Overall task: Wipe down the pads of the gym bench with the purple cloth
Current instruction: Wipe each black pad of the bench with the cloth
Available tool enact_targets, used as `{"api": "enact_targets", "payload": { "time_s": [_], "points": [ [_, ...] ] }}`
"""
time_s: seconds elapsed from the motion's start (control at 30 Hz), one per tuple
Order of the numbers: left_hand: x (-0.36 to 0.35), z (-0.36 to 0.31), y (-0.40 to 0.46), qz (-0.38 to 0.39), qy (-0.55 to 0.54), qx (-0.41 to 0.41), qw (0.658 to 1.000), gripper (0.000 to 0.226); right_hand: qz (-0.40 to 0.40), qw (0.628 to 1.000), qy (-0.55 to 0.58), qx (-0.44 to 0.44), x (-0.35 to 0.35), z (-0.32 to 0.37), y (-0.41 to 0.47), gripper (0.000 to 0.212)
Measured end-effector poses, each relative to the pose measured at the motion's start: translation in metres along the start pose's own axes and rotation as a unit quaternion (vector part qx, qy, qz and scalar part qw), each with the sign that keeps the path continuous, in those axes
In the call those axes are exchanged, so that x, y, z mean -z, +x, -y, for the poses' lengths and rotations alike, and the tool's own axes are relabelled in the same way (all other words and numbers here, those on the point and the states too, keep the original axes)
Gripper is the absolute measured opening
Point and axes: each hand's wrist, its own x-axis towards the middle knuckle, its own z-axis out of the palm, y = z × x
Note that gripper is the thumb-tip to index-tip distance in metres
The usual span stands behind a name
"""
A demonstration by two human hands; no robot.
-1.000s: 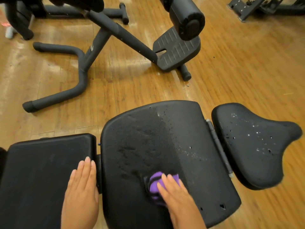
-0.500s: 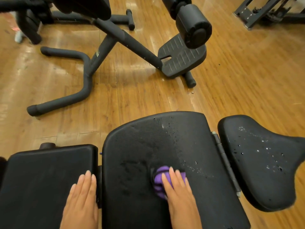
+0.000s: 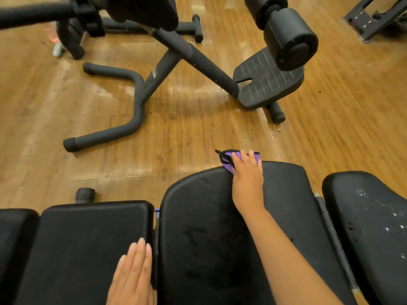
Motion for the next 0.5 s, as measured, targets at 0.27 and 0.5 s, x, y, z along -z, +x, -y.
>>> {"api": "enact_targets", "payload": {
  "time_s": [0.27, 0.5],
  "points": [
    [0.002, -0.005, 0.003, 0.005, -0.018, 0.024, 1.000, 0.048, 0.039, 0.992, 0.063, 0.100, -0.018, 0.061, -0.013, 0.019],
    [-0.002, -0.002, 0.001, -0.018, -0.003, 0.017, 1.000, 0.048, 0.086, 0.964, 0.106, 0.230, -0.030, 0.082, -0.037, 0.024]
  ]
}}
